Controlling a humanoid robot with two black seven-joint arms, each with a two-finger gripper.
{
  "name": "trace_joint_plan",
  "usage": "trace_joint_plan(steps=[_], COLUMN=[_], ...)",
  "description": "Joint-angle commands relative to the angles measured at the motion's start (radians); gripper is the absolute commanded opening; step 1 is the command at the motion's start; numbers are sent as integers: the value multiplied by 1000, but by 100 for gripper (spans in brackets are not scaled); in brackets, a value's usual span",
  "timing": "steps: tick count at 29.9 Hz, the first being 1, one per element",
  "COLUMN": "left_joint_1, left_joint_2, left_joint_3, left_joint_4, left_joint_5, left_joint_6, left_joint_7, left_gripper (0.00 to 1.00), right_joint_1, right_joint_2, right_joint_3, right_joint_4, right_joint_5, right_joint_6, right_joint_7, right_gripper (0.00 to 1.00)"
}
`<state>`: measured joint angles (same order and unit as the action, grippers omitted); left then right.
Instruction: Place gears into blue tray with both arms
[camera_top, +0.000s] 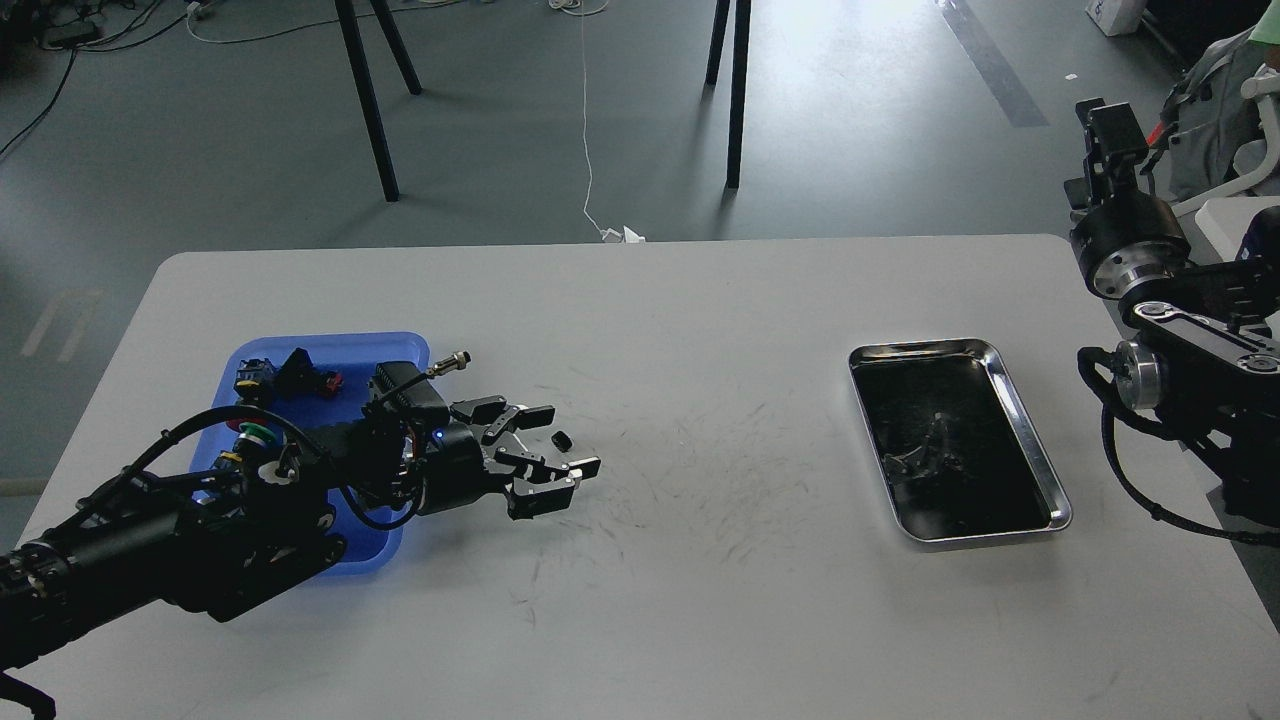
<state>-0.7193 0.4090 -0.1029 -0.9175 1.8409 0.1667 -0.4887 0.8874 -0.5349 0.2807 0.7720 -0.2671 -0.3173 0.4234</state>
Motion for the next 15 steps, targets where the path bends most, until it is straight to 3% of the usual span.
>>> trace_joint_plan(steps=[1, 15], left_joint_1=[3, 15], left_joint_2=[4, -9], left_joint_3=[0, -1], left_joint_4=[17, 60], left_joint_5=[0, 1], left_joint_6=[13, 37], left_joint_7=[0, 0], left_gripper=[93, 86], right_joint_1=[-1, 1], right_joint_2=[4, 4], right_joint_3=[0, -2], right_joint_4=[0, 0], right_joint_5=[-1, -4], right_joint_6=[0, 1], right_joint_7=[0, 0], right_gripper=[95, 95])
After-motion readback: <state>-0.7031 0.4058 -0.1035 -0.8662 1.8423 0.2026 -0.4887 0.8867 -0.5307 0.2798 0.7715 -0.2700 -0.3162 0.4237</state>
